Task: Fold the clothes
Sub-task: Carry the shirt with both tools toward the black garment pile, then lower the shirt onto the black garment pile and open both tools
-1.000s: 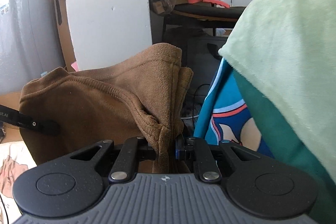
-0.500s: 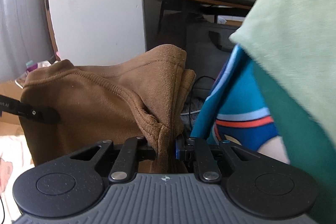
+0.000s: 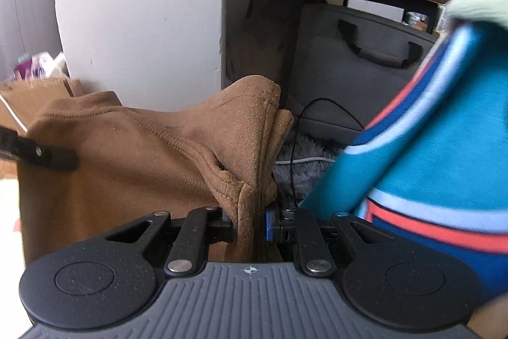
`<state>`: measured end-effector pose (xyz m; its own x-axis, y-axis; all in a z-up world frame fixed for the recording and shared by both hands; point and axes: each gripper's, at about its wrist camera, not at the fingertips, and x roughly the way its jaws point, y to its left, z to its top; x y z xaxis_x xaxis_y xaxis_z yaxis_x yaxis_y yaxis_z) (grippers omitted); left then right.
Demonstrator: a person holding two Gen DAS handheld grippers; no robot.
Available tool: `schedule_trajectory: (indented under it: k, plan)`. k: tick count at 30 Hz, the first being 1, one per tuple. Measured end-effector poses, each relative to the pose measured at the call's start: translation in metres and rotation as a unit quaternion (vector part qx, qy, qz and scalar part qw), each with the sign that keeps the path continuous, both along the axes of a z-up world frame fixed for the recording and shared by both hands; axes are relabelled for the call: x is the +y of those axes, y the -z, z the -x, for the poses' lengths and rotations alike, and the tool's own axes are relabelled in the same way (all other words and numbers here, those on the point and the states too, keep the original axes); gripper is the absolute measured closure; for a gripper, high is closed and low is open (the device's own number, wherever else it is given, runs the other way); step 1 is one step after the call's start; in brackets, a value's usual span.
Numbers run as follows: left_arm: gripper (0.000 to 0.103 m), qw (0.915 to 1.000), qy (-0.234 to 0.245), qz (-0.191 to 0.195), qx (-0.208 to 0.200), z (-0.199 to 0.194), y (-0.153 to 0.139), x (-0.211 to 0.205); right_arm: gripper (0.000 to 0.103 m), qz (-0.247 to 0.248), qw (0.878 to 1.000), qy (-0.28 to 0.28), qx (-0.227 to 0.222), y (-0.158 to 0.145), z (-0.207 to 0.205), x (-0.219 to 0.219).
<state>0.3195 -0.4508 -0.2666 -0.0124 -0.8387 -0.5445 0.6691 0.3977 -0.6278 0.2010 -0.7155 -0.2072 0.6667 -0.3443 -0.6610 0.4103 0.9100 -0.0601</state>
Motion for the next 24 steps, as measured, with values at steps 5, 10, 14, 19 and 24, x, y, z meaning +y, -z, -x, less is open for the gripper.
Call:
schedule_trajectory:
  k: [5,10,14,19,24]
  plan:
    - [0.096,0.9998,-0.017,-0.003,0.004,-0.015,0.012,-0.005,0.086,0.021,0.999,-0.007,0.027,0.024,-0.016,-0.001]
    - [0.095,0.999,-0.04,-0.018,0.012,-0.029,0.021,-0.006,0.083,0.038,0.998,-0.018,0.051,0.039,-0.034,-0.001]
    - [0.093,0.9981,-0.053,-0.014,0.027,-0.039,0.029,-0.005,0.076,0.064,0.995,-0.028,0.072,0.051,-0.05,-0.002]
    - [0.091,0.9971,-0.067,-0.013,0.034,-0.039,0.034,-0.005,0.059,0.104,0.988,-0.047,0.105,0.063,-0.064,0.001]
    - [0.068,0.9948,-0.093,-0.029,0.03,-0.041,0.033,0.007,0.047,0.108,0.988,-0.03,0.105,0.054,-0.077,-0.015]
